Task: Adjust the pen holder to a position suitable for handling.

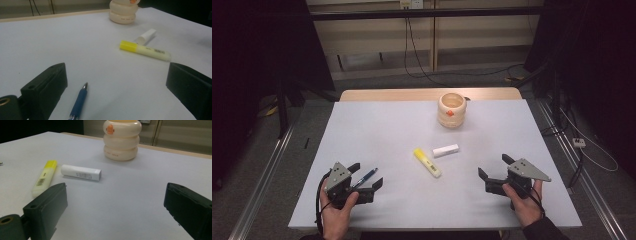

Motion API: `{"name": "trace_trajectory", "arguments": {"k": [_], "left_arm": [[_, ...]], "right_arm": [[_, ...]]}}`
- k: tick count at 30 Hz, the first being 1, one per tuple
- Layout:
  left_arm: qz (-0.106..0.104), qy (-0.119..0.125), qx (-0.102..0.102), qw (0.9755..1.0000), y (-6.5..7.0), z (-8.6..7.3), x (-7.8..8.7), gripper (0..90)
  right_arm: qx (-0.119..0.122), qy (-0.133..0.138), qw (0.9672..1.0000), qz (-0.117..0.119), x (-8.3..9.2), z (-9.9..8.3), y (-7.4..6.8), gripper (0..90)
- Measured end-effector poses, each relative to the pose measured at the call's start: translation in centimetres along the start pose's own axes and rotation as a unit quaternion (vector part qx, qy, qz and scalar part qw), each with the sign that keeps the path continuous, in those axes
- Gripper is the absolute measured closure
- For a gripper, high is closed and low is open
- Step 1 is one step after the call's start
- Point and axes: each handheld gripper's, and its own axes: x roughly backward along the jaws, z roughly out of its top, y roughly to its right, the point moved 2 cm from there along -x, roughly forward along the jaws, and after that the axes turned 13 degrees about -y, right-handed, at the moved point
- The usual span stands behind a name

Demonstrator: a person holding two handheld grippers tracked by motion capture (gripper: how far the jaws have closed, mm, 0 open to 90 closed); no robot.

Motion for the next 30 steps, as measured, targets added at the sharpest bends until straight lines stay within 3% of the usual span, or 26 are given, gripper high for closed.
{"name": "trace_trajectory", "arguments": {"k": [15, 22, 24, 30], "left_arm": [[0.000, -0.004, 0.011, 0.9999, -0.1, 0.0, -0.2, 4.0], [0.004, -0.001, 0.007, 1.0000, -0.2, 0.0, 0.0, 4.4], [0.006, -0.002, 0.009, 0.9999, -0.3, 0.0, 0.0, 4.7], [0.007, -0.003, 0.009, 0.9999, -0.3, 0.1, -0.1, 4.8]], "right_arm": [[-0.012, -0.013, 0.9997, 0.017, -0.3, -0.1, 0.3, 4.4], [-0.016, -0.008, 0.9998, 0.000, 0.0, 0.2, 0.4, 4.5], [-0.015, -0.008, 0.9997, -0.019, -0.1, 0.5, 0.2, 6.0], [-0.014, -0.010, 0.9998, -0.008, -0.4, 1.2, 0.3, 6.1]]}}
